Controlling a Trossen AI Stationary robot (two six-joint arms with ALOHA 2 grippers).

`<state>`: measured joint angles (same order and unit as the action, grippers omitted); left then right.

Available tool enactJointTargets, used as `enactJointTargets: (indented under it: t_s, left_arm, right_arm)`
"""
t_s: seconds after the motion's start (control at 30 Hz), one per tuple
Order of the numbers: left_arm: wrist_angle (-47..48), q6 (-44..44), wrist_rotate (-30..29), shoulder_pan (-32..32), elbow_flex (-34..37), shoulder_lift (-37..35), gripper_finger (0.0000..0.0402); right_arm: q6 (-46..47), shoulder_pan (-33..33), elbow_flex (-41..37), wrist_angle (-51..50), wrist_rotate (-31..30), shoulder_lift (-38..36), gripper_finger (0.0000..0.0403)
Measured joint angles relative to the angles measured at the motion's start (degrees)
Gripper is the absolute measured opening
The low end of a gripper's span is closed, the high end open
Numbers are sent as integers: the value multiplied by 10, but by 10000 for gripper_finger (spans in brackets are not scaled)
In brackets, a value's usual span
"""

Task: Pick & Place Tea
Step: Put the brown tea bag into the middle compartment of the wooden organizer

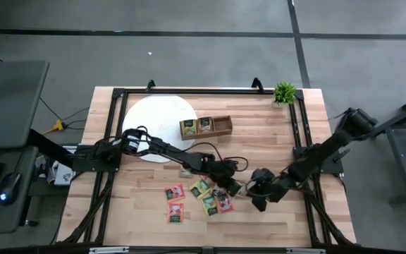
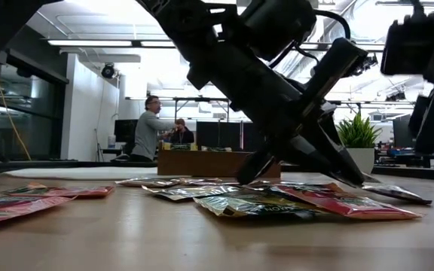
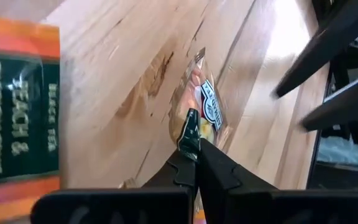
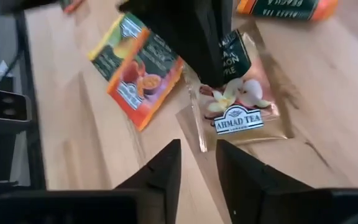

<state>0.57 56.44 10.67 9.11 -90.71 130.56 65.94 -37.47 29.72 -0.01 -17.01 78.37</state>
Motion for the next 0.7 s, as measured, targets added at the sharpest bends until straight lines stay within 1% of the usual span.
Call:
enactJointTargets:
  t_s: [0.13,0.2,0.3,0.43,0.5,0.6,0.7]
  left_arm:
    - [9,-49,27,-20,1,-12,0]
    - [19,-78,38,-31,0,-32,0]
    - [62,-129,38,-43,-1,-72,0]
    - [160,-210,38,-61,-1,-124,0]
    - [228,-251,35,-74,-1,-150,0]
    - [315,-306,22,-93,-1,-182,0]
    - [362,-349,12,-112,-2,-202,0]
  right_arm:
    - [-7,0,0,-70,5,-71,113]
    - [-9,0,0,-105,4,-106,114]
    - [-9,0,0,-152,-9,-153,113]
    - [-9,0,0,-195,-32,-205,113]
    - [-9,0,0,-207,-44,-222,113]
    - [-13,0,1,-212,-55,-238,113]
    - [-17,0,1,-212,-56,-244,113]
